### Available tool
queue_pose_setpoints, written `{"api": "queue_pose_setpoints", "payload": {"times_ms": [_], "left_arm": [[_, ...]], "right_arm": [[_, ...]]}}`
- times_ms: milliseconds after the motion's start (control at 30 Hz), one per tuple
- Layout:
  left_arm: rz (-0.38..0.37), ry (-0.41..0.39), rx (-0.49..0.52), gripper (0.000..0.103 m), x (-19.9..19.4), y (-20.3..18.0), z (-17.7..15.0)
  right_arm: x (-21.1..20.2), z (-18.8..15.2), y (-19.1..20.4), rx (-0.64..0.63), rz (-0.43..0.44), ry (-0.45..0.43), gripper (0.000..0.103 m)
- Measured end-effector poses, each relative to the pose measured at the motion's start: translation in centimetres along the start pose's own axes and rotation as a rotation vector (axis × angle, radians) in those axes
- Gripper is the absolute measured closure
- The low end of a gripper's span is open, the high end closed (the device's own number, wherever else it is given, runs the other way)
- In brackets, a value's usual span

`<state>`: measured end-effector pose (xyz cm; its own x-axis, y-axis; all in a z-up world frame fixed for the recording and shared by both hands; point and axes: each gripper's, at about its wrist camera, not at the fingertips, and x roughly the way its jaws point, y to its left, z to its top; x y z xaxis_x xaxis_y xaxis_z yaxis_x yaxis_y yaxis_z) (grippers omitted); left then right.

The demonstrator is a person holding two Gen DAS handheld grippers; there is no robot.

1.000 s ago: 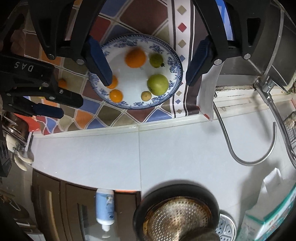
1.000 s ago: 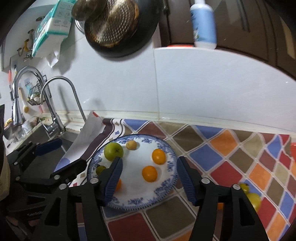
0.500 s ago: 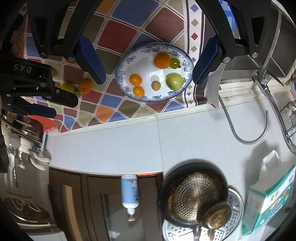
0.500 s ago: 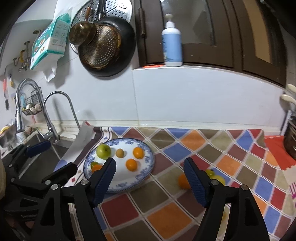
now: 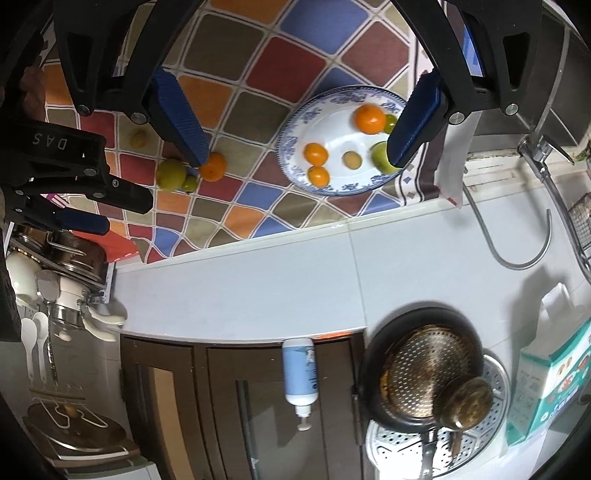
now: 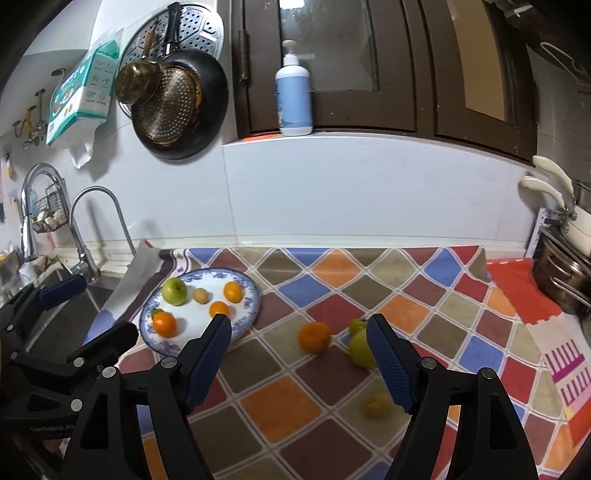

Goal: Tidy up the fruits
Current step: 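Move both tools back toward the remaining loose fruits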

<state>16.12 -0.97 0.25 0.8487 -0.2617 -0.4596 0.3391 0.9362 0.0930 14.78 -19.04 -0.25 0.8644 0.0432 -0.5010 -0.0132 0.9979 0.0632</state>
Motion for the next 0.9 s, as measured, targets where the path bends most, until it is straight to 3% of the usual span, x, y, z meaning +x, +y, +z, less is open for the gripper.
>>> {"api": "queue_pose_setpoints", "payload": {"times_ms": [700, 900], "left_arm": [[-0.053, -0.011, 0.147, 0.005, 4.7, -6.2, 0.7], [-0.104, 0.032, 0.183, 0.012, 7.8, -6.7, 0.7]], "right_arm": [[2.8, -0.7, -6.2, -0.095, 0.015, 0.086, 0.027], [5.2, -1.2, -6.9, -0.118, 0.034, 0.14, 0.027]]}}
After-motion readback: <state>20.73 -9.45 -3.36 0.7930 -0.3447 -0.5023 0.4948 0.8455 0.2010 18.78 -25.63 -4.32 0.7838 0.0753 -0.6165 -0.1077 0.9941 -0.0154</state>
